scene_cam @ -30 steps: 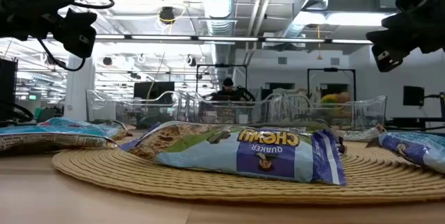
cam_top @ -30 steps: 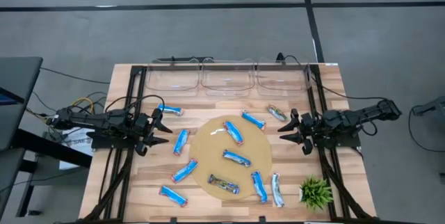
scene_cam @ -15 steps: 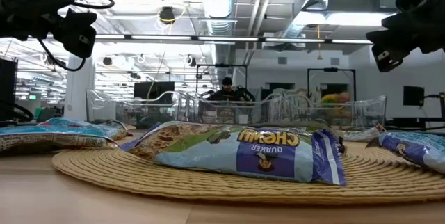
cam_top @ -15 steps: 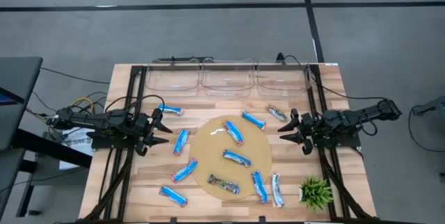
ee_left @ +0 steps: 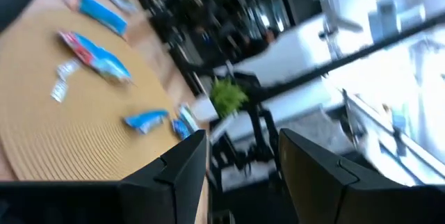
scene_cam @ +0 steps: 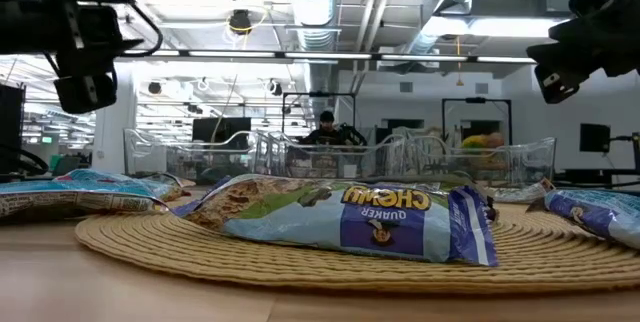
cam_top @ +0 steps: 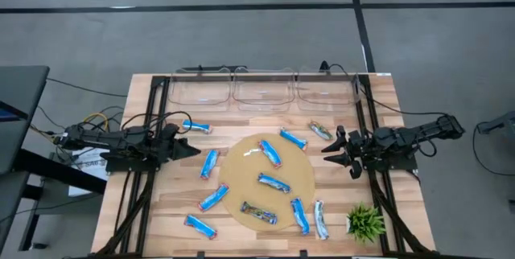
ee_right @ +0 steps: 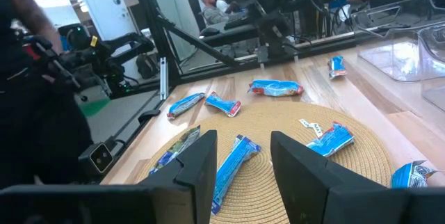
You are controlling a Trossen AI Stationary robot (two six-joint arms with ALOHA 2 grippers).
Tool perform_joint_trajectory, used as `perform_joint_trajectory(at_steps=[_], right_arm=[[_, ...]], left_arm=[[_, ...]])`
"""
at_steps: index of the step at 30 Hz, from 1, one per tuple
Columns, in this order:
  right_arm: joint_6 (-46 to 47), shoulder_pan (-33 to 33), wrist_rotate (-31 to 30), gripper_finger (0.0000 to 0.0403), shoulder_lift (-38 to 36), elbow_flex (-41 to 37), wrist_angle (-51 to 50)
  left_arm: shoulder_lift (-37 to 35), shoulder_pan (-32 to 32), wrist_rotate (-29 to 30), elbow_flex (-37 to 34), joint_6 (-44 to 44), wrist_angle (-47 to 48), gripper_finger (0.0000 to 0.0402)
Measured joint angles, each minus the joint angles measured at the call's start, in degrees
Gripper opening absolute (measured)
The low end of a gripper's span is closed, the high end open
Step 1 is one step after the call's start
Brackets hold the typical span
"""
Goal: Pick and place Granola Bars by type
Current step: Put the yellow granola bar into the top left transparent bin
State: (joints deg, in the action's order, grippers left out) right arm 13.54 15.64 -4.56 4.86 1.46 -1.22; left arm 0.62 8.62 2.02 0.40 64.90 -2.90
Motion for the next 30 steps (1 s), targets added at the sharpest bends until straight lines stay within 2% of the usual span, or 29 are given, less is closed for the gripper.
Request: perform_joint_trajectory(at_steps=[7, 11, 14, 17, 20, 26, 28, 30], right_arm=[[0.00, 0.00, 0.00, 0.0127, 0.00, 0.02, 0.00], [0.00, -0.02, -0.07, 0.0127, -0.01, 0.01, -0.01], [-0.02, -0.02, -2.26, 0.0127, -0.02, 0.00, 0.32], [0.21, -0.02, -3.79, 0.0127, -0.02, -0.10, 1.47], [7.39, -0.01, -3.24, 0.0127, -0.01, -0.16, 6.73], [31.08, -0.02, -3.35, 0.0127, -0.02, -0.11, 16.75], [34.64, -0.02, -3.55, 0.0127, -0.02, -0.11, 19.29], [34.19, -0.02, -3.94, 0.0127, -0.01, -0.11, 21.89]], left_arm=[[-0.02, -0.04, 14.81, -0.01, 3.34, -1.57, 0.0173], [0.43, -0.04, 15.89, 0.36, 3.18, -2.57, 0.0173], [3.90, -0.02, 15.23, 2.74, 1.63, -1.91, 0.0173], [10.46, -0.02, 13.50, 7.16, -0.18, -2.41, 0.0173], [19.69, -0.05, 13.38, 13.38, -3.06, 1.10, 0.0173], [40.00, -0.72, 16.26, 30.07, -5.84, 24.88, 0.0173], [45.62, -1.89, 16.76, 34.75, -5.86, 33.30, 0.0173], [50.67, -3.45, 16.63, 38.68, -6.16, 39.33, 0.0173]])
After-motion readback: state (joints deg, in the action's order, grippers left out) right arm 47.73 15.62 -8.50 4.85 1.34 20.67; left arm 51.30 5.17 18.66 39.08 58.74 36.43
